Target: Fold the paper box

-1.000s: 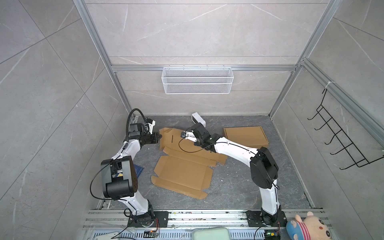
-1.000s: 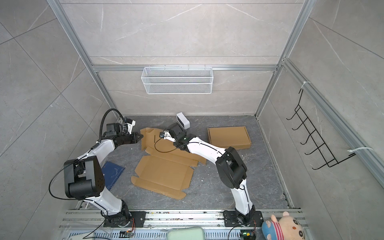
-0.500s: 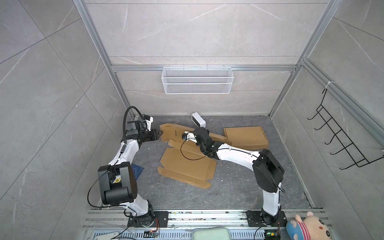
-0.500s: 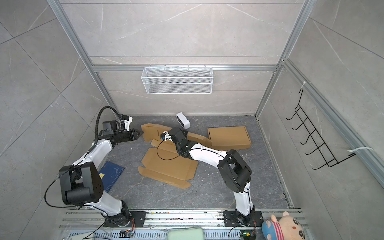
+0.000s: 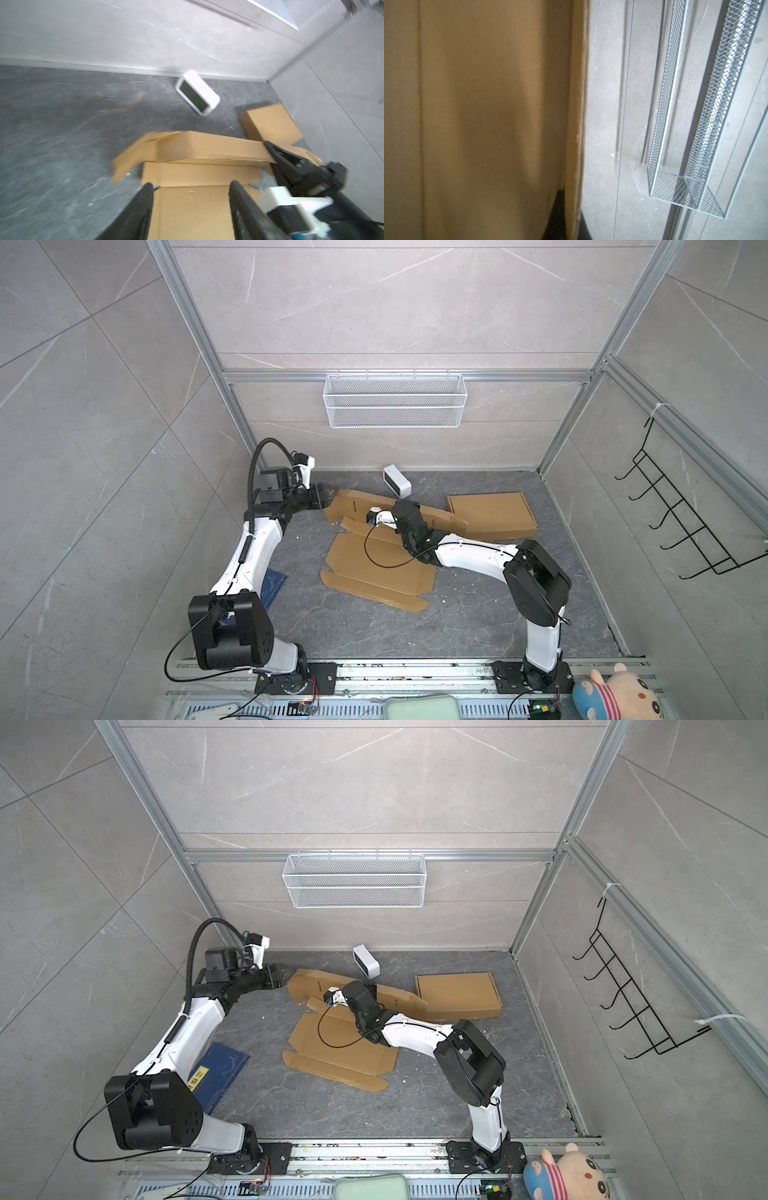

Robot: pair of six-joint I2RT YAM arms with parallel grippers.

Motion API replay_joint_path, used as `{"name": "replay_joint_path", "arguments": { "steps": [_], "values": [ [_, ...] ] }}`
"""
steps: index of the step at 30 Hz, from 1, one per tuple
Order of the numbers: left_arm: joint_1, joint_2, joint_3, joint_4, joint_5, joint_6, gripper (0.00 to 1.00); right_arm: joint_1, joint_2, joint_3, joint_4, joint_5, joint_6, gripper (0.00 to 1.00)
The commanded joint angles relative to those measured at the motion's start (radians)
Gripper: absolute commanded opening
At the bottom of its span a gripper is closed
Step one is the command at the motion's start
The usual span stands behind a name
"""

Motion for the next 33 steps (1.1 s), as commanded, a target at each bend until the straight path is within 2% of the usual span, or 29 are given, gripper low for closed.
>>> {"name": "replay_joint_path", "arguments": {
  "steps": [1, 14, 22, 30, 33],
  "values": [
    [-0.063, 0.074, 0.088, -0.093, -0.093, -0.001, 0.63, 0.003, -0.012, -0.015, 0.019, 0.009, -0.019, 0.00],
    [-0.099, 0.234, 0.223, -0.224, -0.153, -0.012, 0.68, -0.007, 0.002, 0.001, 0.005, -0.012, 0.004, 0.00],
    [-0.131, 0.282, 0.238, -0.184, -0.119, -0.054, 0.67, -0.006, 0.004, 0.006, -0.006, -0.016, 0.013, 0.00],
    [-0.160, 0.317, 0.206, -0.057, -0.025, -0.174, 0.60, -0.005, 0.005, 0.014, -0.040, -0.015, 0.058, 0.00],
    [-0.139, 0.294, 0.191, -0.072, -0.047, -0.160, 0.61, -0.007, 0.007, 0.006, -0.040, -0.020, 0.060, 0.00]
  ]
}}
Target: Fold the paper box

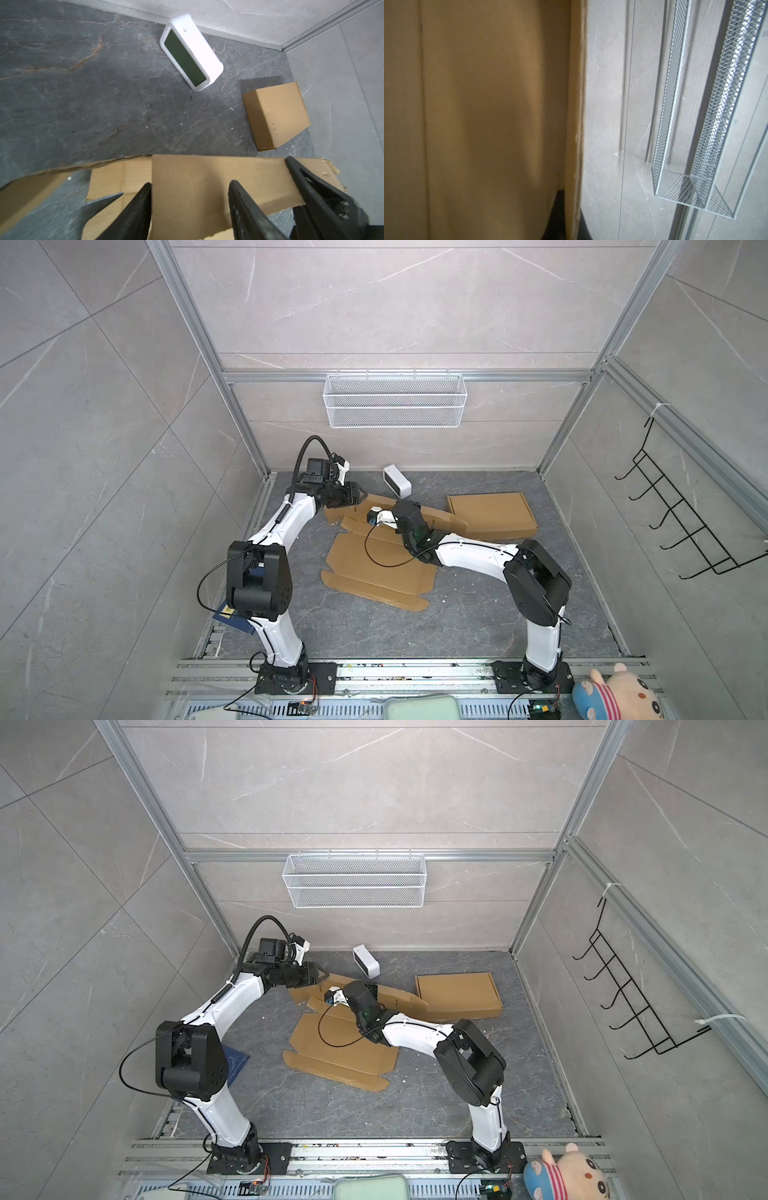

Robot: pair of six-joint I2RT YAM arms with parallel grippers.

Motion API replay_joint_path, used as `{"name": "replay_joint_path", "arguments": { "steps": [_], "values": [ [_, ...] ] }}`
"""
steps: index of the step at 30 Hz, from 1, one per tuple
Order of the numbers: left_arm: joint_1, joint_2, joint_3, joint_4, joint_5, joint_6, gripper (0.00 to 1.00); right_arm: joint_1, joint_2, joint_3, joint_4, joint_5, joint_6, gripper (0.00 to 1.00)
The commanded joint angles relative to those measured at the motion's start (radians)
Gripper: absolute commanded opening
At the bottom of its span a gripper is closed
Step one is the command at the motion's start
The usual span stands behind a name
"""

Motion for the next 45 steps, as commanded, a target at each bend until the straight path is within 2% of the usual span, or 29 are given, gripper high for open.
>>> {"name": "replay_joint_path", "arguments": {
  "steps": [1, 7, 10, 15, 17, 19, 25, 36, 45],
  "values": [
    [0.029, -0.037, -0.027, 0.039, 0.035, -0.021, 0.61, 0.000, 0.006, 0.004, -0.031, -0.010, 0.028, 0.00],
    [0.168, -0.184, -0.205, 0.150, 0.127, -0.067, 0.67, -0.015, -0.010, 0.002, -0.063, -0.038, 0.045, 0.00],
    [0.206, -0.258, -0.313, 0.229, 0.156, -0.104, 0.68, -0.028, -0.015, -0.005, -0.075, -0.049, 0.045, 0.00],
    [0.216, -0.360, -0.546, 0.387, 0.131, -0.159, 0.67, -0.046, -0.031, -0.004, -0.124, -0.086, 0.062, 0.00],
    [0.210, -0.361, -0.636, 0.489, 0.111, -0.184, 0.67, -0.054, -0.034, 0.002, -0.144, -0.100, 0.069, 0.00],
    [0.183, -0.332, -0.676, 0.548, 0.066, -0.159, 0.67, -0.058, -0.036, 0.006, -0.163, -0.117, 0.070, 0.00],
    [0.117, -0.192, -0.635, 0.584, -0.041, -0.098, 0.72, -0.057, -0.033, 0.028, -0.195, -0.128, 0.081, 0.00],
    [0.072, -0.032, -0.560, 0.633, -0.133, -0.063, 0.72, -0.056, -0.043, 0.028, -0.194, -0.127, 0.087, 0.00],
    [0.036, 0.043, -0.485, 0.651, -0.064, -0.051, 0.69, -0.051, -0.042, 0.025, -0.195, -0.124, 0.090, 0.00]
  ]
}}
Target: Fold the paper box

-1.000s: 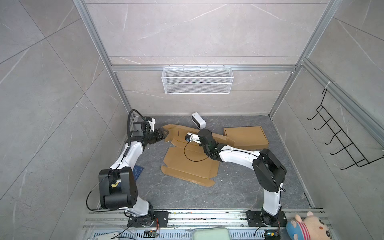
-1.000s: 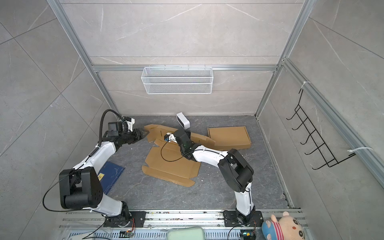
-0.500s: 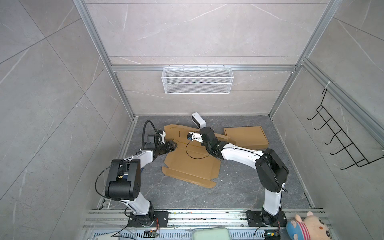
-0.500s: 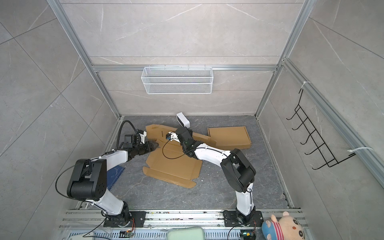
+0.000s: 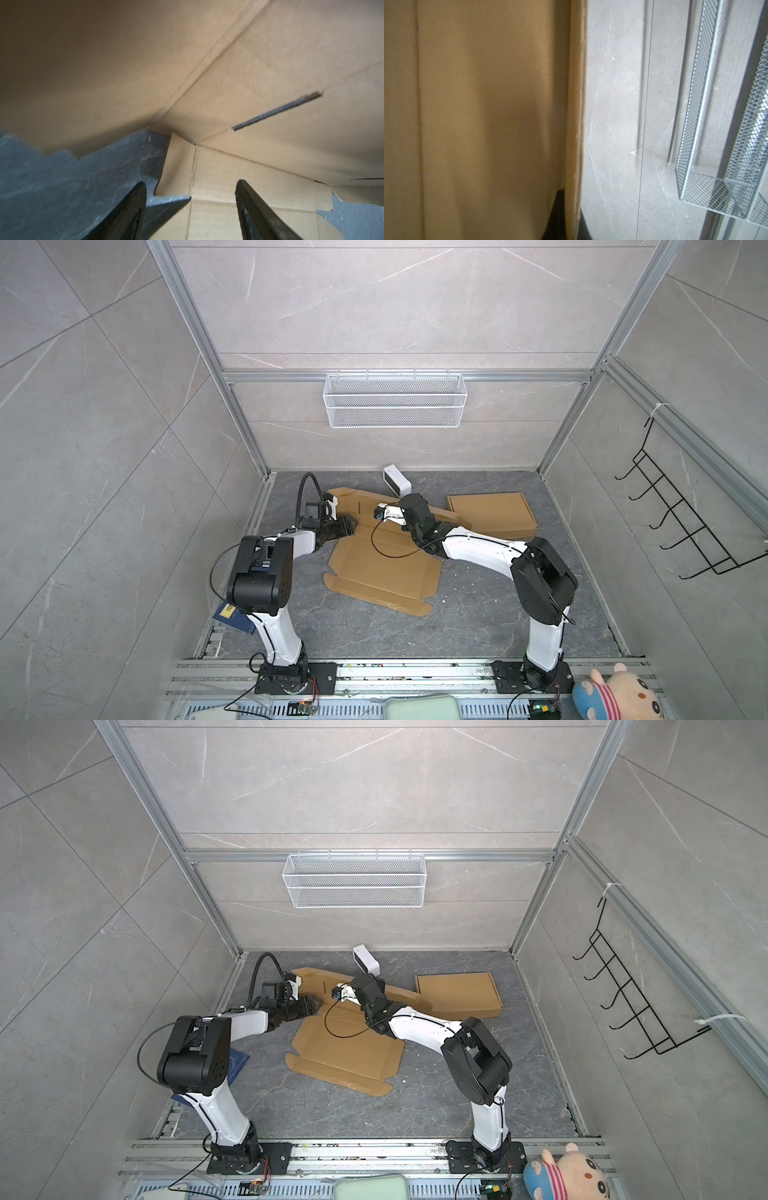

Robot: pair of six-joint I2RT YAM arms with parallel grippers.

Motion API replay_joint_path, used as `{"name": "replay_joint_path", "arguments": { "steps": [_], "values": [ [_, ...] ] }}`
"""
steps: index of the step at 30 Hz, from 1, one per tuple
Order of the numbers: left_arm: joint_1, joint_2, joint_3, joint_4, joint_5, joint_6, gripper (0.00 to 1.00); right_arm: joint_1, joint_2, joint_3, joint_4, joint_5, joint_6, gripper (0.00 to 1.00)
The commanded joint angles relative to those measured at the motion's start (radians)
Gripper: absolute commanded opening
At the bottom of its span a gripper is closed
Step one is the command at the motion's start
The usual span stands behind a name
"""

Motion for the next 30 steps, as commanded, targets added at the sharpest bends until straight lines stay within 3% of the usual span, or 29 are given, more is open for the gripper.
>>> {"name": "replay_joint_path", "arguments": {
  "steps": [1, 9, 17, 26, 30],
  "values": [
    [-0.023, -0.007, 0.035, 0.037, 0.034, 0.028, 0.68, 0.007, -0.020, 0.002, -0.061, -0.023, 0.019, 0.00],
    [-0.083, -0.037, 0.008, 0.025, 0.064, 0.009, 0.63, 0.013, -0.015, 0.011, -0.061, -0.018, 0.019, 0.00],
    [-0.084, -0.098, 0.013, -0.034, 0.089, 0.048, 0.66, 0.014, -0.019, -0.002, -0.056, -0.013, 0.018, 0.00],
    [0.041, -0.432, -0.103, -0.232, 0.041, 0.151, 0.68, 0.010, -0.027, 0.003, -0.066, -0.038, -0.018, 0.00],
    [0.185, -0.514, -0.115, -0.236, 0.065, 0.161, 0.65, 0.004, -0.044, -0.014, -0.062, -0.068, -0.034, 0.00]
  ]
}}
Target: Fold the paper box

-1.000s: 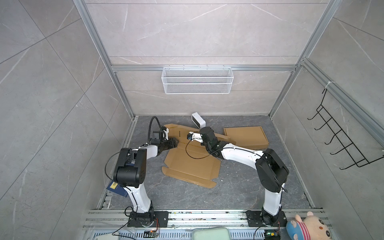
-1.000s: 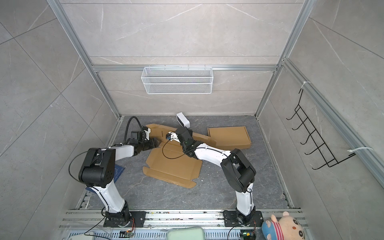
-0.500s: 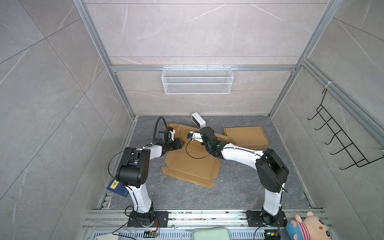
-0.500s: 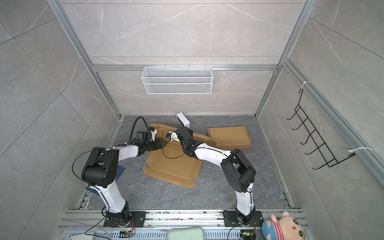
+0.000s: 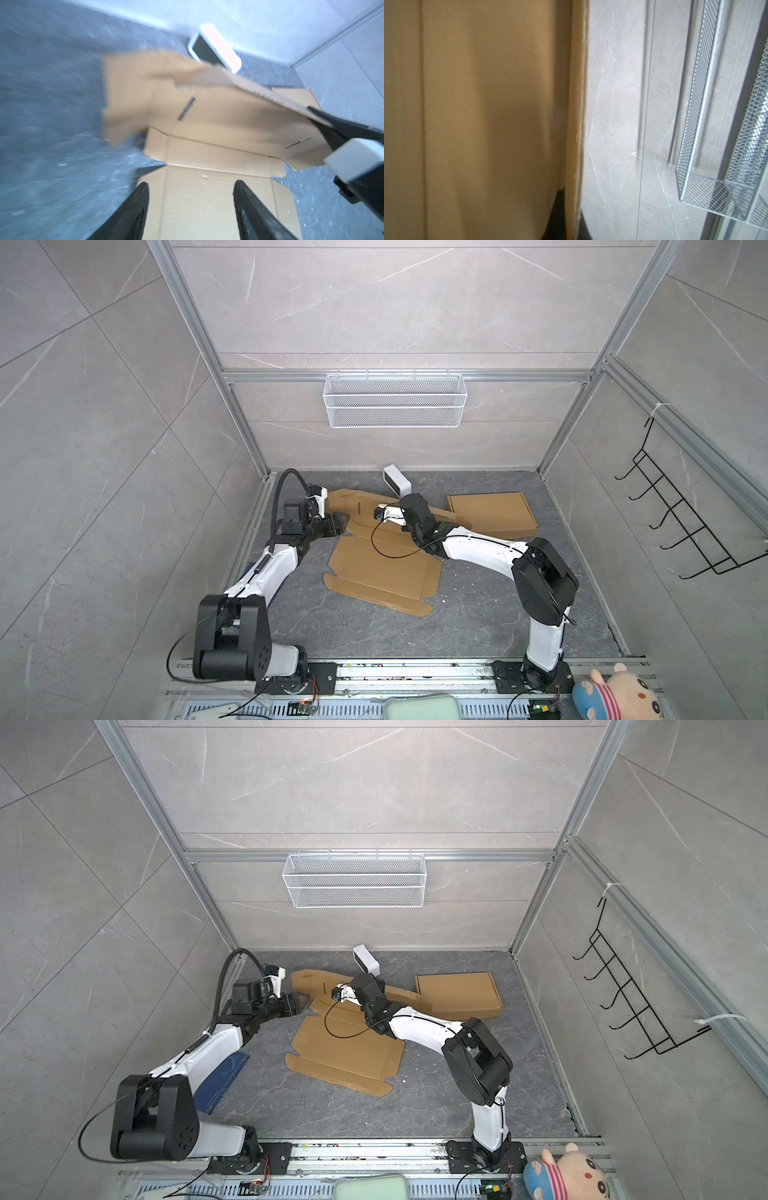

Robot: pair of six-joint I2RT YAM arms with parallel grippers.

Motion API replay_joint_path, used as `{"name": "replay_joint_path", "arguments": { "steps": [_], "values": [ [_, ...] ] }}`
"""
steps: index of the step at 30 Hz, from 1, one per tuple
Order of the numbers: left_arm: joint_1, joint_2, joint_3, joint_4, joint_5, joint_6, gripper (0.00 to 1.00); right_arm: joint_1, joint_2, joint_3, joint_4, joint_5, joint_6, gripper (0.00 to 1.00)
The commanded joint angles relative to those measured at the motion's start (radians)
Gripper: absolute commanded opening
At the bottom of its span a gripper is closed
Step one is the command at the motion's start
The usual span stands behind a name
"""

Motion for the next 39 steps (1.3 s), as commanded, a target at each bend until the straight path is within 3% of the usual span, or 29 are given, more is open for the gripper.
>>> {"name": "replay_joint_path", "arguments": {
  "steps": [1, 3, 6, 14, 20, 29, 39],
  "values": [
    [0.118, -0.026, 0.009, -0.027, 0.040, 0.032, 0.64, -0.001, -0.037, -0.018, -0.044, -0.055, -0.027, 0.00],
    [0.203, 0.012, 0.055, -0.015, 0.093, 0.014, 0.63, -0.006, -0.043, -0.027, -0.037, -0.074, -0.032, 0.00],
    [0.256, 0.123, 0.152, -0.020, 0.141, 0.018, 0.64, -0.012, -0.051, -0.037, -0.038, -0.114, -0.029, 0.00],
    [0.256, 0.432, 0.343, -0.064, 0.235, 0.104, 0.67, -0.021, -0.059, -0.048, -0.049, -0.178, -0.014, 0.00],
    [0.196, 0.550, 0.427, -0.150, 0.280, 0.198, 0.68, -0.034, -0.052, -0.045, -0.062, -0.185, 0.000, 0.00],
    [0.110, 0.544, 0.455, -0.330, 0.271, 0.332, 0.69, -0.040, -0.042, -0.013, -0.090, -0.169, 0.023, 0.00],
    [0.059, 0.485, 0.407, -0.359, 0.321, 0.330, 0.70, -0.041, -0.045, -0.007, -0.103, -0.157, 0.050, 0.00]
  ]
}}
